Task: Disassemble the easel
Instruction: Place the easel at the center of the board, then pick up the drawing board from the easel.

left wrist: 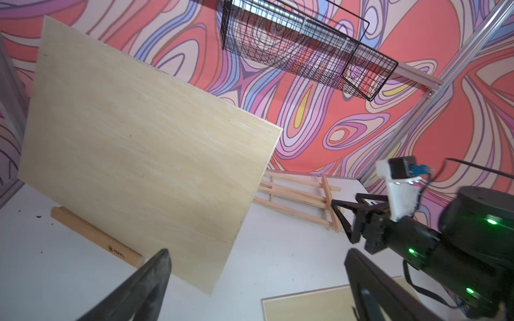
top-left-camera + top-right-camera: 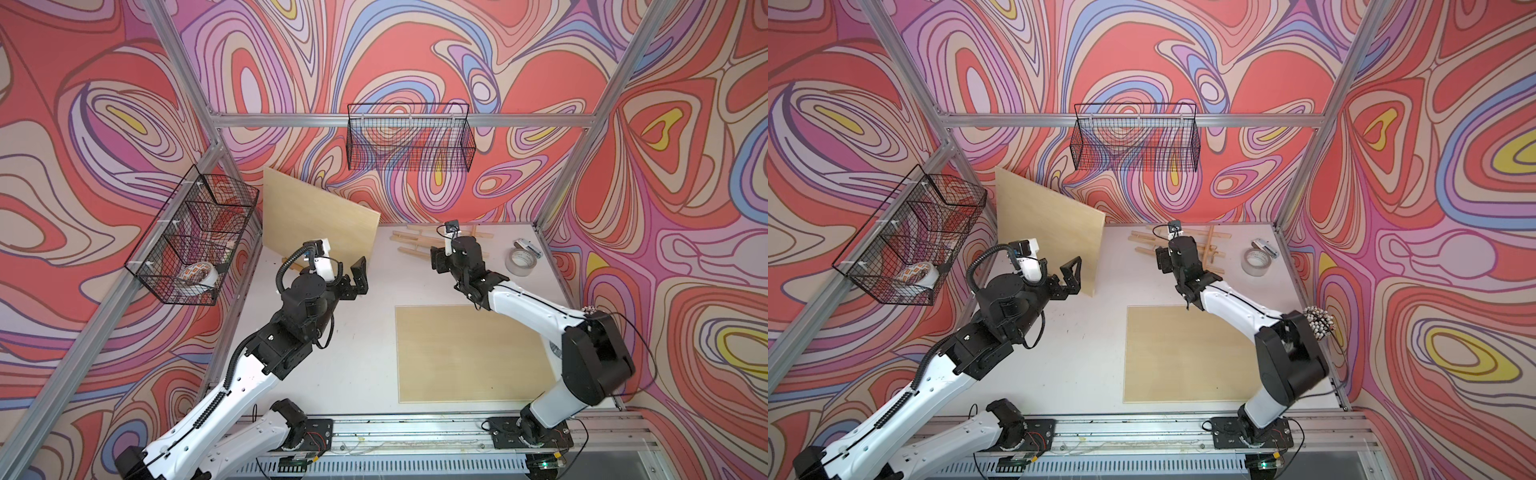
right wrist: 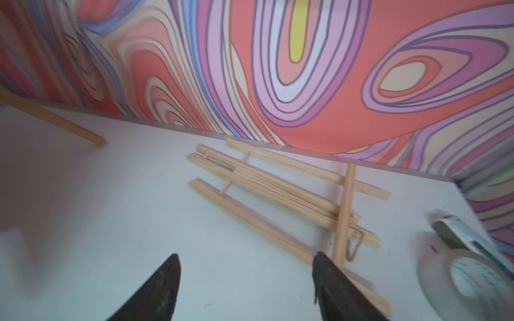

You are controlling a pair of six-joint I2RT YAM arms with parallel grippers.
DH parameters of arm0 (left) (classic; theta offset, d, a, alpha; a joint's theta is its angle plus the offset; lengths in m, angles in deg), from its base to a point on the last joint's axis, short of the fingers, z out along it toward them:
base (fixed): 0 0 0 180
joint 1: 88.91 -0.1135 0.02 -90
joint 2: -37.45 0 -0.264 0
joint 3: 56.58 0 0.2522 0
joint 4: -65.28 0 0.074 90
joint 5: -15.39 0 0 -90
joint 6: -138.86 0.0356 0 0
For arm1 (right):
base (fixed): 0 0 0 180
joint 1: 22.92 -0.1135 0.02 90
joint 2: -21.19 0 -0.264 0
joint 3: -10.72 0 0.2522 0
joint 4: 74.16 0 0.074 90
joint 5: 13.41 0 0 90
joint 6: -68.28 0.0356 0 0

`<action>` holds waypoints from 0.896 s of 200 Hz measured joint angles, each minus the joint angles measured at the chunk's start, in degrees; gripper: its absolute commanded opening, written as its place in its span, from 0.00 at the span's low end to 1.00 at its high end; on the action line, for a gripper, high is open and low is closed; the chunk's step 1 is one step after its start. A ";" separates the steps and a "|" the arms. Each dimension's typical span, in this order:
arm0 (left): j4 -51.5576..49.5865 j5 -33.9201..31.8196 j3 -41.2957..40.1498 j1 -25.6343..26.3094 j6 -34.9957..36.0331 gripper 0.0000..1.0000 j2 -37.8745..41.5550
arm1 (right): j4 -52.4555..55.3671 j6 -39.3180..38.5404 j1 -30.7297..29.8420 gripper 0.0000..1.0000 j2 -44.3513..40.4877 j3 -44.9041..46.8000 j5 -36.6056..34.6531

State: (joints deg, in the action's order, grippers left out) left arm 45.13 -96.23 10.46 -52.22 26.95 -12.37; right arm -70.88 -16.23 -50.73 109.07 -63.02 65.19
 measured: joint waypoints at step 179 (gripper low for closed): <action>0.00 -3.67 -0.02 -0.79 2.21 1.00 -1.70 | -27.76 23.98 -5.68 0.63 28.41 -20.39 36.98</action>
State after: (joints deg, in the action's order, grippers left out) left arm 45.13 -99.91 10.44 -53.01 29.16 -14.08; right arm -98.64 7.75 -56.41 137.48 -83.42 102.17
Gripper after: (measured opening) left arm 0.998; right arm 0.656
